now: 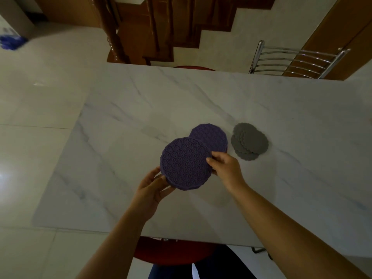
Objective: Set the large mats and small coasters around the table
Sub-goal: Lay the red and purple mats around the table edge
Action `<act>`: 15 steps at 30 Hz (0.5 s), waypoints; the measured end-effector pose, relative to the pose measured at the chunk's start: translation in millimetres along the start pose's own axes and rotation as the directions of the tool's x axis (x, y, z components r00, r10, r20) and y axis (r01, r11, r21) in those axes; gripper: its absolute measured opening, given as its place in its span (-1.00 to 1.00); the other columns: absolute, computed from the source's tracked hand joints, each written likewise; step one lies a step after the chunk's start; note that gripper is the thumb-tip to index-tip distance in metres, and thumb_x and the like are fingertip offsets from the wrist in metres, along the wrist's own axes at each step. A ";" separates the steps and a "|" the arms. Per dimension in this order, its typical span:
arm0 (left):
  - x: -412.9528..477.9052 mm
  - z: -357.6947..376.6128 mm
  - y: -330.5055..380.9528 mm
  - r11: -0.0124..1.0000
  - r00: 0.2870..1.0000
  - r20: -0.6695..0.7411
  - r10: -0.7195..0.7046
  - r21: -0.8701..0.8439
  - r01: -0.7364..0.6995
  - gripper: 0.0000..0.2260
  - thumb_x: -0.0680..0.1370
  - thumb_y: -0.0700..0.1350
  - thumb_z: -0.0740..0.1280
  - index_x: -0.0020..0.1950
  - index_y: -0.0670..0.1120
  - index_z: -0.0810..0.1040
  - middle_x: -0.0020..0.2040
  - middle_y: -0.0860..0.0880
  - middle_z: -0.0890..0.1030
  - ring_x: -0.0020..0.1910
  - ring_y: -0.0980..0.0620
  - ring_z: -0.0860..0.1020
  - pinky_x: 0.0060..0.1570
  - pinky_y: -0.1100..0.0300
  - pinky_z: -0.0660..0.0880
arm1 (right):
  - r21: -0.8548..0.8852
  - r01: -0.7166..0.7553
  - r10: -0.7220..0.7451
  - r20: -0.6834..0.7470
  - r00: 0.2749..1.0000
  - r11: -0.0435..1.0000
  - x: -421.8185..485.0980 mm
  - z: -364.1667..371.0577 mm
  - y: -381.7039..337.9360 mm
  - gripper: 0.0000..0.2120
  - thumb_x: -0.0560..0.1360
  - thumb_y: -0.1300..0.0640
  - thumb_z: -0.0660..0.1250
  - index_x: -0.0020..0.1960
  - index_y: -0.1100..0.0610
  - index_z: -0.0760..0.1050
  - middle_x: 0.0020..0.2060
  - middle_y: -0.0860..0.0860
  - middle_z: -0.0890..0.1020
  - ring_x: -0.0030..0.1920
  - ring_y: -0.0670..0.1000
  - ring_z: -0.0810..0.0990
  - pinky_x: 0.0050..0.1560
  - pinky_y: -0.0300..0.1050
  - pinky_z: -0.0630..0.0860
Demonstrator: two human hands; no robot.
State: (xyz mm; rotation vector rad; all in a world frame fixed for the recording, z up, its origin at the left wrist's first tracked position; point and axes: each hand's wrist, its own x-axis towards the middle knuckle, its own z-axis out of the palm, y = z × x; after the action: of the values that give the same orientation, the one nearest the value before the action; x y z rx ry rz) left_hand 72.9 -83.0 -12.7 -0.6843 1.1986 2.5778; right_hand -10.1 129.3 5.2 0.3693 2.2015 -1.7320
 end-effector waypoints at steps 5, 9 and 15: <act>1.7 -0.5 0.3 1.000 1.000 0.001 -0.012 0.017 0.012 -0.66 0.43 -0.23 0.29 0.21 -0.14 0.52 -0.01 -0.09 0.69 -0.11 -0.05 0.68 -0.09 0.05 0.64 | -0.092 0.086 -0.088 -0.016 0.996 0.992 -4.9 -4.3 3.7 -0.75 0.47 0.20 0.38 0.14 0.18 0.57 -0.05 0.03 0.64 -0.02 0.02 0.63 0.10 0.05 0.59; 5.0 -0.4 0.4 0.998 1.000 -0.004 -0.031 0.063 0.031 -0.71 0.46 -0.15 0.28 0.17 -0.10 0.56 -0.05 -0.08 0.70 -0.14 -0.03 0.67 -0.13 0.09 0.64 | -0.102 0.098 -0.102 -0.036 0.994 0.990 -4.9 -6.8 6.1 -0.69 0.46 0.19 0.39 0.20 0.20 0.53 0.04 0.07 0.64 0.05 0.03 0.62 0.14 0.01 0.56; 11.0 -10.2 -3.7 0.992 0.997 -0.071 -0.002 0.124 0.011 -0.68 0.42 -0.18 0.37 0.18 -0.12 0.55 0.00 -0.10 0.70 -0.12 -0.06 0.68 -0.16 0.08 0.62 | -0.067 0.099 -0.095 0.061 0.994 0.993 2.5 -9.5 7.8 -0.73 0.46 0.18 0.39 0.16 0.10 0.52 0.02 0.00 0.61 0.01 -0.08 0.60 0.01 -0.23 0.55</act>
State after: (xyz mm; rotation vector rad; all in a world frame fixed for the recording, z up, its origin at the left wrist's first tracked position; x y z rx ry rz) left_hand 68.0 -88.4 -26.3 -0.7572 1.3632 2.4676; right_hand -10.2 140.4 -0.7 0.1956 2.2662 -1.6864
